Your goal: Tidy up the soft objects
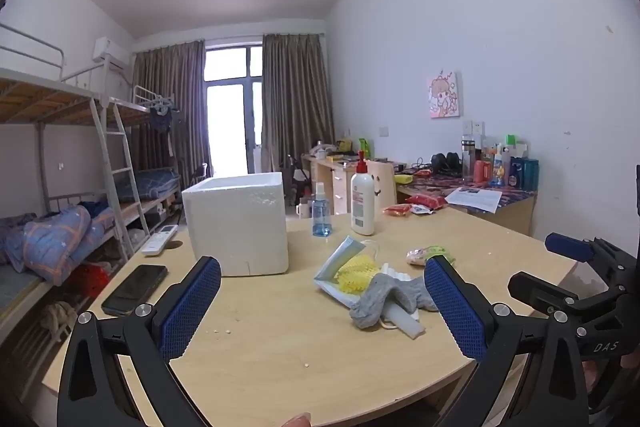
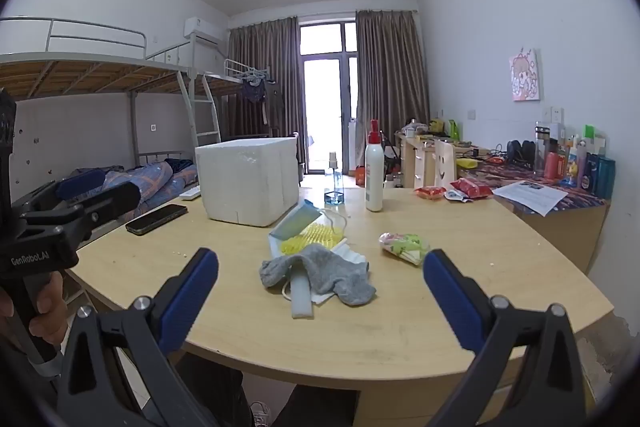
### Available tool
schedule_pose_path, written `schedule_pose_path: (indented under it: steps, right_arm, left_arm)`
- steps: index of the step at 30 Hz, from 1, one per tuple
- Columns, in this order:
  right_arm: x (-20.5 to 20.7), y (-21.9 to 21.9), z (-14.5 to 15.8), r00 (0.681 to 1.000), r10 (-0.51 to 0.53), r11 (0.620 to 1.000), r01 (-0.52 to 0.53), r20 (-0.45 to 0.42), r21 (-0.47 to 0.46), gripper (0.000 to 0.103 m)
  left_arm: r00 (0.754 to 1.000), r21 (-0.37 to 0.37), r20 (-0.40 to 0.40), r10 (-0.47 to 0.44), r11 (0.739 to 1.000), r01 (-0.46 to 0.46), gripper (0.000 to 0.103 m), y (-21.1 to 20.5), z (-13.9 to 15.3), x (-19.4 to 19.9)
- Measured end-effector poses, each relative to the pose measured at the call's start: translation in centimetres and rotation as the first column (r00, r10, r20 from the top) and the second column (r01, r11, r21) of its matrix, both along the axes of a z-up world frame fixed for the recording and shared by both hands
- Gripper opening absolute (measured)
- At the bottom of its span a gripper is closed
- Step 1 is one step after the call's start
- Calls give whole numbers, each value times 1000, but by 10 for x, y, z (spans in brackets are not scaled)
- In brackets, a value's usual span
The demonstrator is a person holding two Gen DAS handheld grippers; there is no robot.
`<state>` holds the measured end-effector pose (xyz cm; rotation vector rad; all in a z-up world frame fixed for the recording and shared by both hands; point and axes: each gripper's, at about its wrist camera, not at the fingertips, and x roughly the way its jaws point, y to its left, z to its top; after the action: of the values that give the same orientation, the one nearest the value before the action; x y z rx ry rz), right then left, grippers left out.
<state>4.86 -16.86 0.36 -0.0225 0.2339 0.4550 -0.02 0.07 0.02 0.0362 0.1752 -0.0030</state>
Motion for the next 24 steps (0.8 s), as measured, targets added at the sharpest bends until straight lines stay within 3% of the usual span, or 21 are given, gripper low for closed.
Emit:
schedule_pose_path:
  steps: [4, 14, 24]
  right_arm:
    - [0, 0, 0, 1000, 6, 1000, -6, -7, 0, 103]
    - [1, -2, 2, 1000, 8, 1000, -8, -2, 8, 103]
    - [-6, -1, -1, 1000, 7, 1000, -7, 8, 10, 103]
  left_arm:
    - [999, 37, 20, 25, 999, -26, 102, -5, -1, -2]
    - [1000, -1, 12, 4, 1000, -4, 102, 1, 1, -5]
    - [1000, 8, -9, -14, 1000, 14, 102, -7, -1, 1]
